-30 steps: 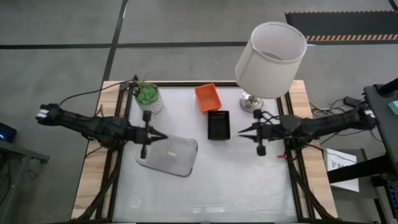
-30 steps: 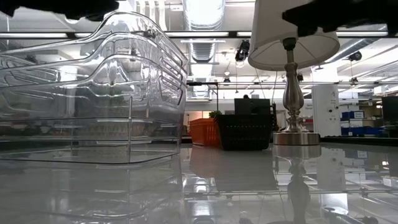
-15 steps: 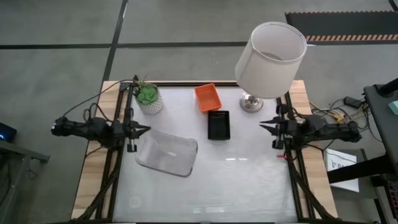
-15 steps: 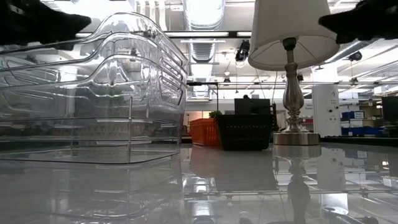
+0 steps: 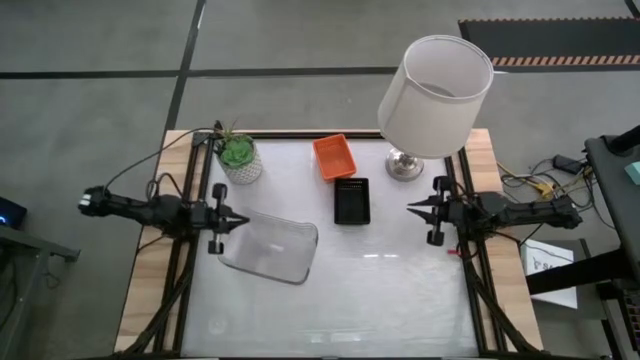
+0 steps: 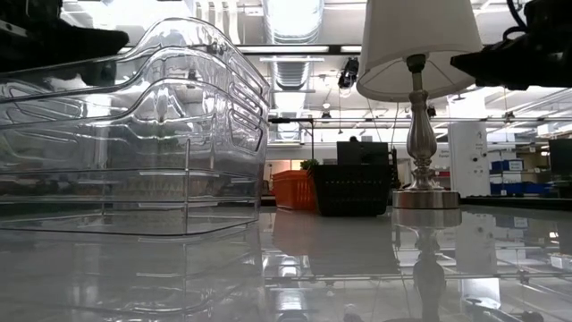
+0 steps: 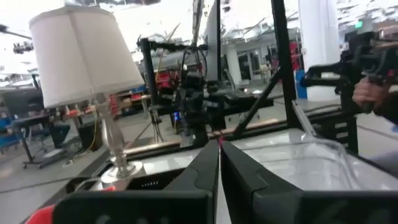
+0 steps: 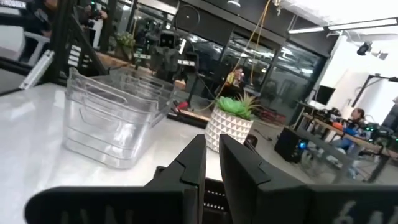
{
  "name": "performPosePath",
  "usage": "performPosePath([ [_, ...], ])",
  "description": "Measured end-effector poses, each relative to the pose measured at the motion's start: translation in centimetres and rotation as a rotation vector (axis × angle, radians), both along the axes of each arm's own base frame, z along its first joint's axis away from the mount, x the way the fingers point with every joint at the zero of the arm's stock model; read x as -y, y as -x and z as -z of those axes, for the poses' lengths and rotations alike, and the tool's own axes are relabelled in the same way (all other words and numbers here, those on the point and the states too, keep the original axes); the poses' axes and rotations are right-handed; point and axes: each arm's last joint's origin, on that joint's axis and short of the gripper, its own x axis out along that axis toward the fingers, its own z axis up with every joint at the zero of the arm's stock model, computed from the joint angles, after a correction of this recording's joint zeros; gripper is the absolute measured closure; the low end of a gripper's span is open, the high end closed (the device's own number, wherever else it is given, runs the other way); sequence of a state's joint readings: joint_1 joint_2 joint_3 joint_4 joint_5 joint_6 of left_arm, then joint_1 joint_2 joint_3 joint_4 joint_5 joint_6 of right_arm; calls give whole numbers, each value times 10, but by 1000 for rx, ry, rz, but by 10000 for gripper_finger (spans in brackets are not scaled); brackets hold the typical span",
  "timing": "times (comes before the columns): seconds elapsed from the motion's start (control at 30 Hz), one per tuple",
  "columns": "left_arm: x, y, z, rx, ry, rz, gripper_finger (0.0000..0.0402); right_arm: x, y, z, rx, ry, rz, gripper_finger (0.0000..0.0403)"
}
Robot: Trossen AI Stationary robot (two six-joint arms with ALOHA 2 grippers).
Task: Stack baskets by color
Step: Return to Home Position
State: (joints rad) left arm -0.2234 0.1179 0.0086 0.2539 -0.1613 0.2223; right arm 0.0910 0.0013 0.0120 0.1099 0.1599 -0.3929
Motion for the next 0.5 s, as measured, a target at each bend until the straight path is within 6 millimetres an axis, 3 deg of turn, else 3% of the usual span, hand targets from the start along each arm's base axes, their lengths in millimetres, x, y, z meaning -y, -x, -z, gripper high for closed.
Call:
performPosePath([
  [0.5, 1, -5, 7, -76, -10, -3, 401, -1, -5, 13, -118, -357, -21, 365],
])
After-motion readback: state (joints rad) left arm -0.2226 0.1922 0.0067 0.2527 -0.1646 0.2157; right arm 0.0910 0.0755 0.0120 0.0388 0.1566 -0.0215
